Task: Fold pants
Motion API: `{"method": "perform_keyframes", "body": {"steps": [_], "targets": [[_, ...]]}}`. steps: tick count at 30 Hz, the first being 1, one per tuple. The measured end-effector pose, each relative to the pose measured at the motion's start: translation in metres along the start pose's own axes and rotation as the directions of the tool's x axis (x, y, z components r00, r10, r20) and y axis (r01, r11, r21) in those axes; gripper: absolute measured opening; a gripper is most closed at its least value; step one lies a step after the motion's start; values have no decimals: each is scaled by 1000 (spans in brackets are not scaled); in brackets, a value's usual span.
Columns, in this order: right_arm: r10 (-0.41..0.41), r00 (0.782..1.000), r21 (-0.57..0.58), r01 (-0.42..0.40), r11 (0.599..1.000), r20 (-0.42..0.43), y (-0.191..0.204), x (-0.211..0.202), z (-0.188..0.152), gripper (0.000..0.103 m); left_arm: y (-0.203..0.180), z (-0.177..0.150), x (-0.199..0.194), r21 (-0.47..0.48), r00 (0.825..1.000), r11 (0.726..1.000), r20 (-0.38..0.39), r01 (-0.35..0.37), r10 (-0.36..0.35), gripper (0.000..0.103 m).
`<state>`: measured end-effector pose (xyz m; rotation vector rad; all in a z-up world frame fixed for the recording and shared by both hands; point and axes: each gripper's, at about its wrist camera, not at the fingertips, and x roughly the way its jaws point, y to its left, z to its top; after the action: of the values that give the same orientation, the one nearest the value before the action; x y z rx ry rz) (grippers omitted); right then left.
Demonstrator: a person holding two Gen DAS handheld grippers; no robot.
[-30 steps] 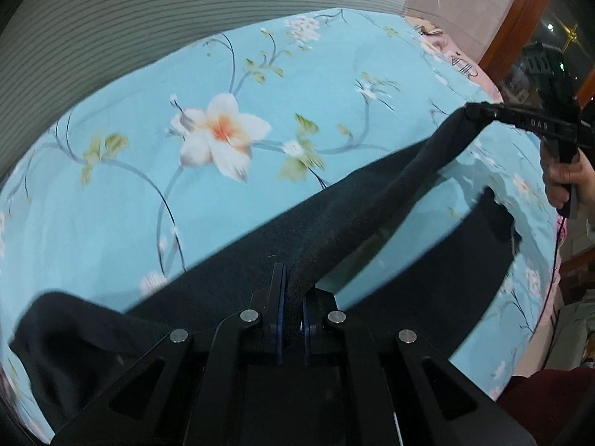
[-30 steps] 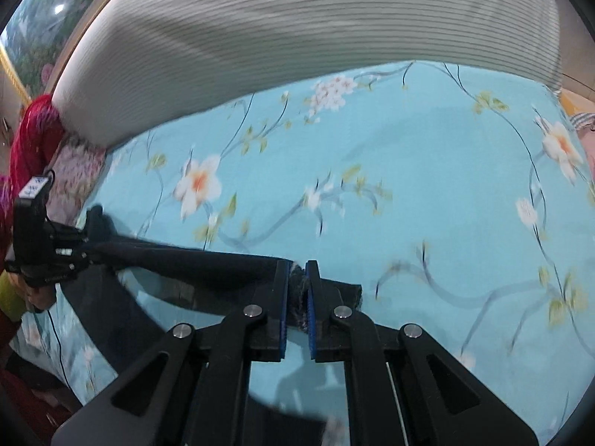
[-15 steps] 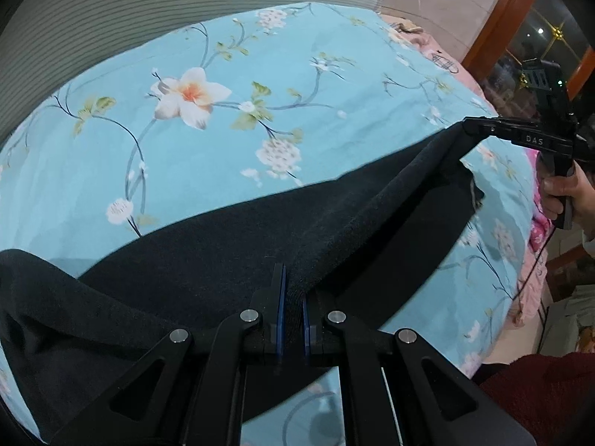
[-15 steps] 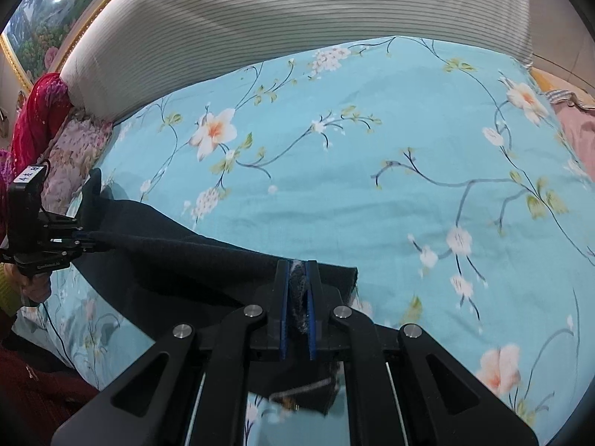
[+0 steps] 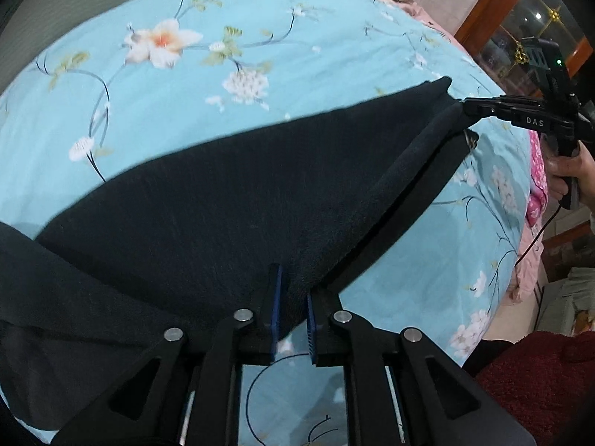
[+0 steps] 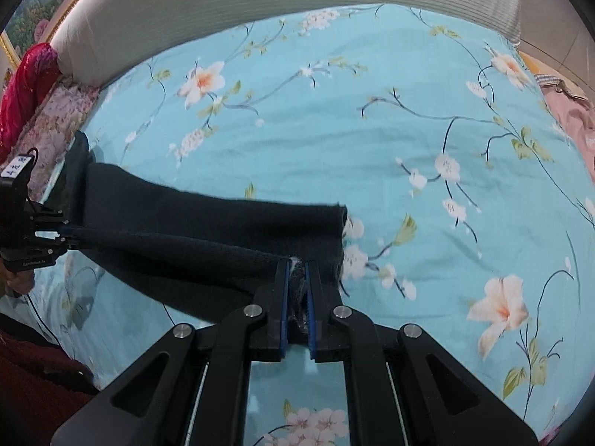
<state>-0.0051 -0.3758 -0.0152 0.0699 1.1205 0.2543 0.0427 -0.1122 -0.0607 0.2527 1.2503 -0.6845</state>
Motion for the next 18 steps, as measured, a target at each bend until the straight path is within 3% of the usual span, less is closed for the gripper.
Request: {"method": "perform_keyframes", "body": {"steps": [3,5,7,13,18], "targets": [[0,998,30,1,1000,-58,-2,9,-6,15,6,-7,9,-37,999,999,-38,17,-19,30],[-17,998,53,20,998,-68,-3,8,-11,29,7,-11,7,-50,999,999,-40,14,-16,42],[-37,997,80,43,996,-68,-2,2,-14,52,7,-16,2,-66,999,998,-28,14,-16,48],[10,998,171,-20,985,59,5,-32,-9,53,22,-27,-28,-176,1000,984,31,4,1,61],[109,988,139,-124,983,106,41,-29,13,53,49,-31,-54,-295,996,955,64,-39,60,68]]}}
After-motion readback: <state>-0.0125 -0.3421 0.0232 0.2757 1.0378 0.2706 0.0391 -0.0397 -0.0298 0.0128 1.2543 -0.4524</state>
